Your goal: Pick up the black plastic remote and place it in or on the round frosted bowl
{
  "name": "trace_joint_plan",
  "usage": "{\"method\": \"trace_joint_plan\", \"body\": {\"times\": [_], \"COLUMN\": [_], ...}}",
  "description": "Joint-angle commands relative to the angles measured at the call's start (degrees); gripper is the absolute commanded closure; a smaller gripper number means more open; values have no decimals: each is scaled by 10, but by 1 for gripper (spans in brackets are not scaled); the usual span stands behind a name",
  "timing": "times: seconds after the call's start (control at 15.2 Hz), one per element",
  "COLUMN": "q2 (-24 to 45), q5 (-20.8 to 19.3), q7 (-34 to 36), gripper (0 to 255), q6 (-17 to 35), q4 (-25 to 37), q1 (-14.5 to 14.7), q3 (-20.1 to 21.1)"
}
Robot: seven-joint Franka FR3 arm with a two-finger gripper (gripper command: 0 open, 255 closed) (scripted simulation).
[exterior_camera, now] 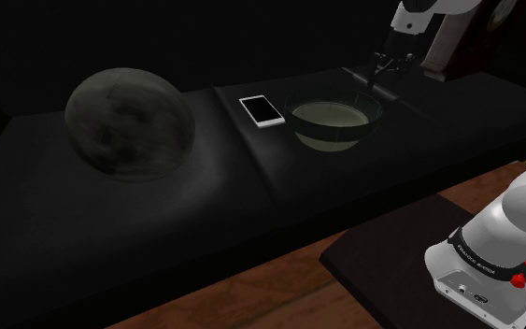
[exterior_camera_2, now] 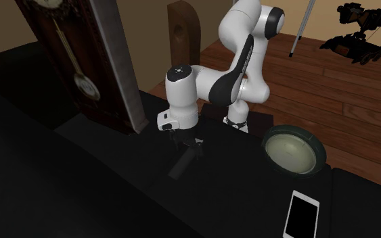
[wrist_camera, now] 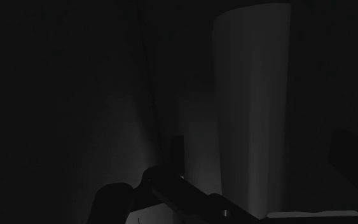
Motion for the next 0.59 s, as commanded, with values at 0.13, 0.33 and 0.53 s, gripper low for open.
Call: {"method": "trace_joint_plan", "body": {"times": [0.13,0.33,0.53], "q2": [0,0,0], "q5": [0,0,0], "q7": [0,0,0], "gripper": [0,255,255], "q6": [1,1,1], "q4": [-1,0,-1], "q1": [0,0,0], "q3": [0,0,0]}}
